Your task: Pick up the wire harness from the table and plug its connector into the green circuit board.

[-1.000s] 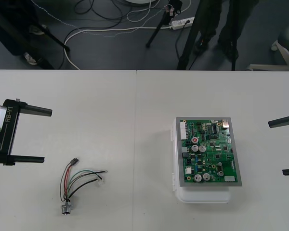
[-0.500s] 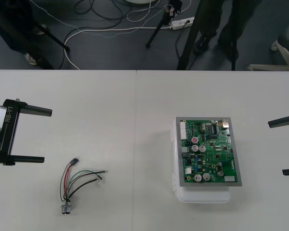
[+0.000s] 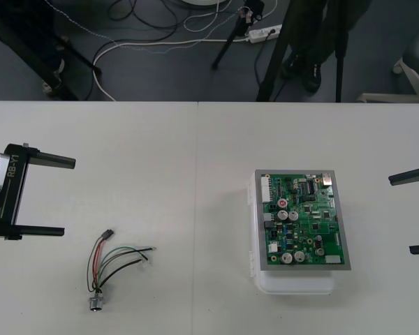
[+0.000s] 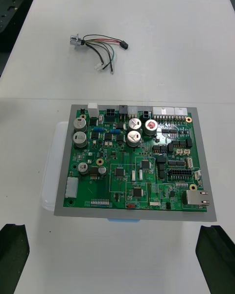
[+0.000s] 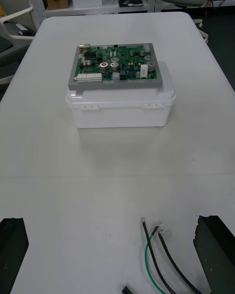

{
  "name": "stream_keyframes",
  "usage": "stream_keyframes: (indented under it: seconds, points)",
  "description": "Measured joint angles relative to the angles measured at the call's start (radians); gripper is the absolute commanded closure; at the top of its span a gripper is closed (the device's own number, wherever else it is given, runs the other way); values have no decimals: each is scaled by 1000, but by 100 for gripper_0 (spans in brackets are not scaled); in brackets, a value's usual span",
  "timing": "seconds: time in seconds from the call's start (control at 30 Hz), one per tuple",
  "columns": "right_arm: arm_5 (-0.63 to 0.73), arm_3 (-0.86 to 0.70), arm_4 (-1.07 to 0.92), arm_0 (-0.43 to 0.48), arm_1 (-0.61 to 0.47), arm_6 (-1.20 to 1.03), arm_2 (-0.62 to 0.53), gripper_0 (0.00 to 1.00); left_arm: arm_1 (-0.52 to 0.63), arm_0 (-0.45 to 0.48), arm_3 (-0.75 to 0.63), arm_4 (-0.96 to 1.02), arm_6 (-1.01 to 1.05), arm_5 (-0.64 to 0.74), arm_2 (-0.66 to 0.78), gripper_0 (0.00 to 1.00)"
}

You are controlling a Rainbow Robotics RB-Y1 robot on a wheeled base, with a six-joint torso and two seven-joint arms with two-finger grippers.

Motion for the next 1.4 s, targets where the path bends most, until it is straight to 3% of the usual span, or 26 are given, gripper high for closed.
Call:
stream_keyframes:
  seconds: [1.4]
  points:
    - [0,0,0,0,0,0,0,0,0,0,0,0,0,0,0,0]
